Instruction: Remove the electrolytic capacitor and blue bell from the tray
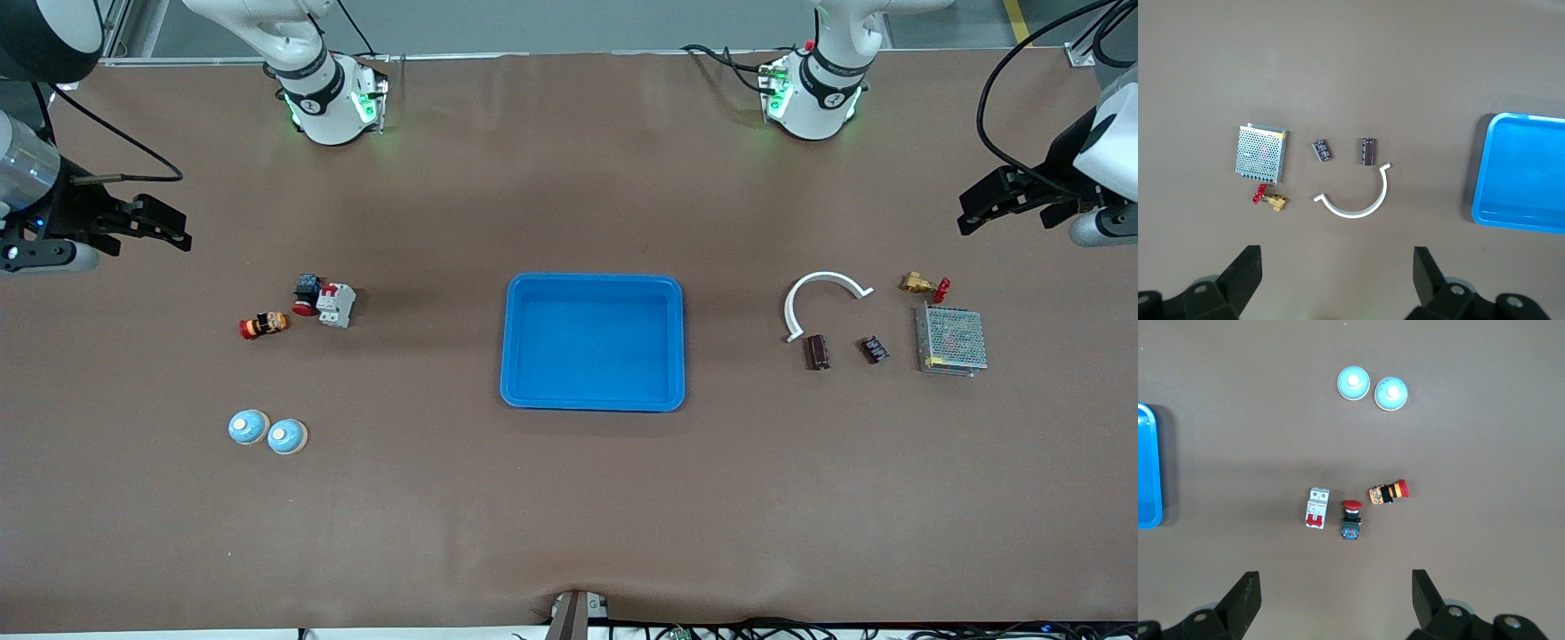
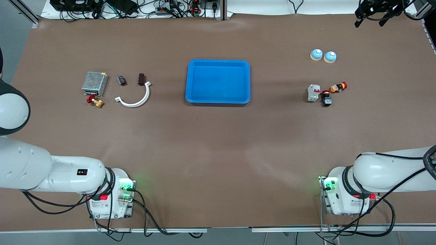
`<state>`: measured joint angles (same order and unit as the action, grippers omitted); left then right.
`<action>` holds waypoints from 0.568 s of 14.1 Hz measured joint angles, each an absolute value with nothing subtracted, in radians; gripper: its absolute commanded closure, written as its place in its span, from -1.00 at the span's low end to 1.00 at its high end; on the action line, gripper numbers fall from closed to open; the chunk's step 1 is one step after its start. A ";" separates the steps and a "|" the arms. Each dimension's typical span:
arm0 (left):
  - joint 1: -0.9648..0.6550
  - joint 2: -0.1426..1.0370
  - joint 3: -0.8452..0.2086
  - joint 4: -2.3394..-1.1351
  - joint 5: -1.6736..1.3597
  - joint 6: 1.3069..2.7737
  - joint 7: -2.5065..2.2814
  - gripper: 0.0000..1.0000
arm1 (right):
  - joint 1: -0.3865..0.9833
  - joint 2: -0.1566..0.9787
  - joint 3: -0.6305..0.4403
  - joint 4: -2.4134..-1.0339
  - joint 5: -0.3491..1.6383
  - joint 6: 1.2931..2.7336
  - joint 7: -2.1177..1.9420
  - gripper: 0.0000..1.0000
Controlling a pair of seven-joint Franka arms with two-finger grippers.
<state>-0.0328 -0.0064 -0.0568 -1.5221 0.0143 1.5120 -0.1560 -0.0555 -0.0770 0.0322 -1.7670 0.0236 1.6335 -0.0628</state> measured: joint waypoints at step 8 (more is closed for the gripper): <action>-0.033 -0.007 -0.057 -1.520 0.014 1.491 -0.154 -1.00 | -0.084 -0.087 0.035 -1.659 0.023 1.556 -0.063 -1.00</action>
<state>-0.0327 -0.0066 -0.0568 -1.5197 0.0143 1.4912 -0.1544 -0.0844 -0.0872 0.0354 -1.6588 0.0231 1.5562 -0.0628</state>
